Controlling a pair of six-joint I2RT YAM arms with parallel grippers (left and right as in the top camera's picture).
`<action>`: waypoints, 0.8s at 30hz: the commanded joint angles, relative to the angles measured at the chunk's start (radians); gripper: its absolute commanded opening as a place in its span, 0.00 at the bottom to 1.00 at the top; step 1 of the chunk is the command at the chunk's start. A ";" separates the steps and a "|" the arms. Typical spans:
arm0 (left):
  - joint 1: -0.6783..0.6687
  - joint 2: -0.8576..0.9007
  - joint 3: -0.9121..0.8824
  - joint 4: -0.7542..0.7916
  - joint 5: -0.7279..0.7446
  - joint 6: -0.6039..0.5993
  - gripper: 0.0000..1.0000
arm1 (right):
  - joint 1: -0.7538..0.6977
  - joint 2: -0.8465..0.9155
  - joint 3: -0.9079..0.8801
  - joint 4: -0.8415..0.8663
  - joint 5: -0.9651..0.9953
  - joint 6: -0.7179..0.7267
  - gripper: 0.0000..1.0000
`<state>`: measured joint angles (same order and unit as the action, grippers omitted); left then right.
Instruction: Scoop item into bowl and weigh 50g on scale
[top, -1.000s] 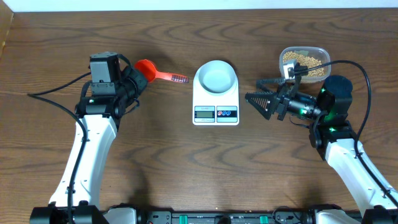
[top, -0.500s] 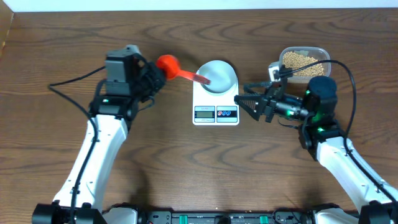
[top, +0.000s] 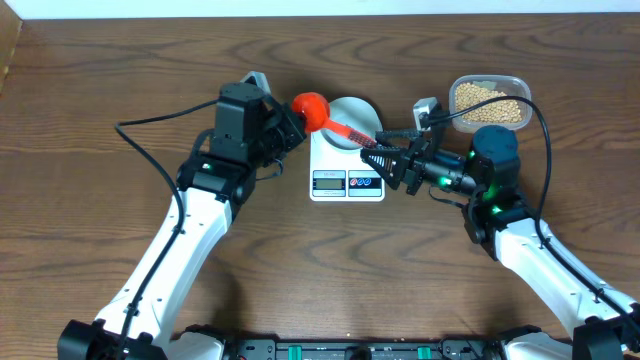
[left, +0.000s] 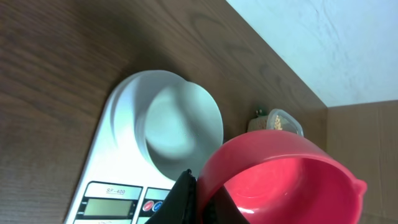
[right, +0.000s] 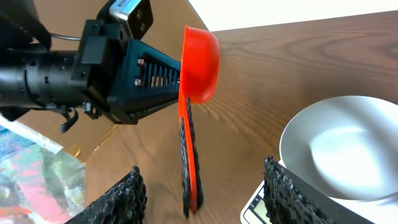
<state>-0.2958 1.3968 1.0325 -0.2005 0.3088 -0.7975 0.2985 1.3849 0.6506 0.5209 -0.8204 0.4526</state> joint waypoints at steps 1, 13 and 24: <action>-0.026 -0.005 0.001 0.008 -0.035 -0.012 0.07 | 0.028 0.001 0.020 0.004 0.060 -0.005 0.57; -0.089 0.041 0.001 0.014 -0.040 -0.078 0.07 | 0.038 0.001 0.020 0.016 0.061 -0.005 0.43; -0.105 0.043 0.001 0.035 -0.040 -0.098 0.07 | 0.038 0.001 0.020 0.019 0.063 -0.004 0.32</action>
<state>-0.3969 1.4372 1.0325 -0.1722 0.2821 -0.8700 0.3157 1.3849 0.6514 0.5369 -0.7650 0.4530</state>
